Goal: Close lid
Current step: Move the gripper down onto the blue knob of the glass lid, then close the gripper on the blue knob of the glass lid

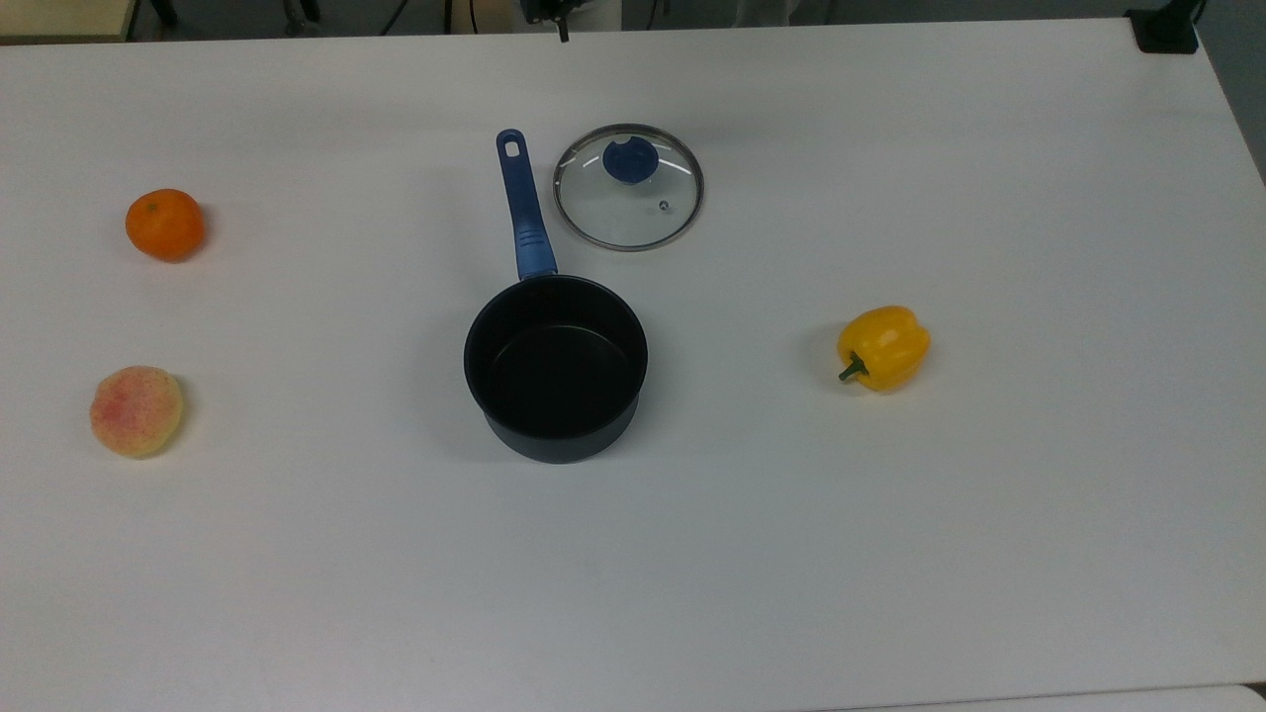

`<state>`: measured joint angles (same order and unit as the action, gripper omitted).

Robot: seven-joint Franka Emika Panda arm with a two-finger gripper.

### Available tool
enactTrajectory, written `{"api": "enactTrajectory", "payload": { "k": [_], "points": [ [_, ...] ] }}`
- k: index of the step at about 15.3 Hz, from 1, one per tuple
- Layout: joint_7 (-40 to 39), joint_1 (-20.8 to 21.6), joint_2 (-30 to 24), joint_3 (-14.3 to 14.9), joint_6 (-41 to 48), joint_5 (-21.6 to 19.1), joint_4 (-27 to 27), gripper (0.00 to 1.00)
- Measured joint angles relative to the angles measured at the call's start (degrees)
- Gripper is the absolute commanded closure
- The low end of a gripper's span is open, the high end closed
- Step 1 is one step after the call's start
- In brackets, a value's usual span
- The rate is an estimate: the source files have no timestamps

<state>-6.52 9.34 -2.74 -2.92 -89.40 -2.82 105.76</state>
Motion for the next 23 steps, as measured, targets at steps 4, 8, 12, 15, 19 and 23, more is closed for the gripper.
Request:
{"api": "enactTrajectory", "payload": {
  "k": [4,8,12,15,19,23],
  "points": [
    [3.93,0.00,-1.35,-0.63,-3.25,0.00,5.81,0.00],
    [5.87,0.00,-3.63,-1.02,-13.27,0.00,14.00,0.00],
    [5.87,0.00,-3.83,-1.22,-25.64,0.00,21.03,0.00],
    [5.87,0.00,-3.56,-1.80,-32.92,0.00,25.37,0.00],
    [5.87,0.00,-2.25,-2.52,-39.92,0.00,28.88,0.00],
    [5.87,0.00,0.01,-2.52,-43.97,0.05,29.46,0.00]
  ]
}}
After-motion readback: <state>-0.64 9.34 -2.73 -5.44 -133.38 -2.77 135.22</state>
